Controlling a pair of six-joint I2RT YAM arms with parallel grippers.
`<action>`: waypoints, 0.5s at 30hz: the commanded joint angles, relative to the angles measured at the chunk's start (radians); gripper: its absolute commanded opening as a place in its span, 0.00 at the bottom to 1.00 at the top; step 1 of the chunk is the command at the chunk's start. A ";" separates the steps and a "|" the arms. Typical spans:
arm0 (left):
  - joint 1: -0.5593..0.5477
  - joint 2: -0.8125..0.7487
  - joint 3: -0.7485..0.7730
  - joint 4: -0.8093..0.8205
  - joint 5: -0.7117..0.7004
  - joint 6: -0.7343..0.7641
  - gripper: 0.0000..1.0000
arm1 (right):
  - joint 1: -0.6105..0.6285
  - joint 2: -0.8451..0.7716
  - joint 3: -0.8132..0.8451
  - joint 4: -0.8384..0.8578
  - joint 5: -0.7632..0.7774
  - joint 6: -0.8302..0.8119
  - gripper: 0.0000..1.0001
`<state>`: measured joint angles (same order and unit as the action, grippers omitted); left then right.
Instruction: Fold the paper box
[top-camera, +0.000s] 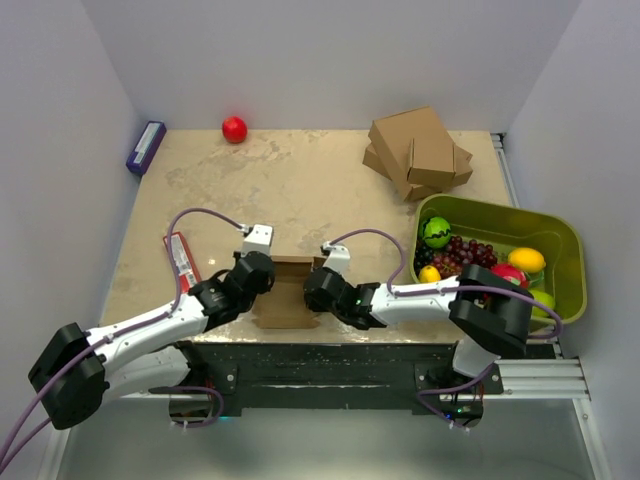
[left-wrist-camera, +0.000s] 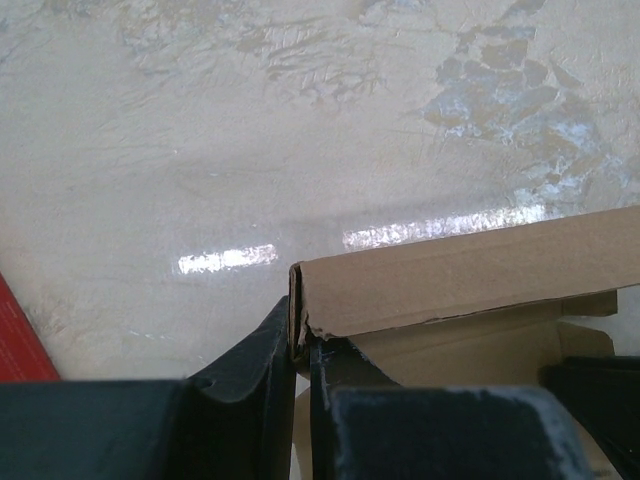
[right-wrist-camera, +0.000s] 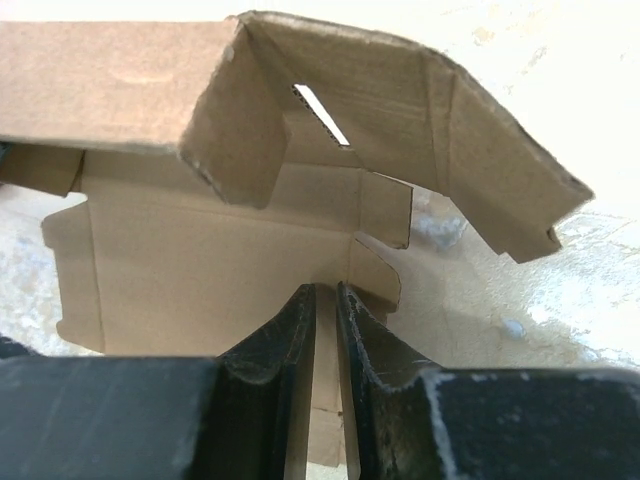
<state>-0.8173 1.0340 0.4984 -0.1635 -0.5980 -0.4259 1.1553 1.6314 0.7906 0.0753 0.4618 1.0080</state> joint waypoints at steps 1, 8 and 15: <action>0.012 -0.009 -0.001 0.093 -0.006 -0.019 0.00 | -0.006 0.030 0.019 -0.072 0.046 0.027 0.18; 0.027 0.027 -0.008 0.148 0.027 -0.004 0.00 | -0.031 0.021 -0.037 -0.091 0.031 0.046 0.18; 0.047 0.123 -0.029 0.261 0.069 0.032 0.00 | -0.074 0.015 -0.105 -0.022 -0.015 0.050 0.23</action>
<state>-0.7918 1.1370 0.4755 -0.0502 -0.5171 -0.4114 1.1004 1.6508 0.7357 0.1078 0.4335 1.0599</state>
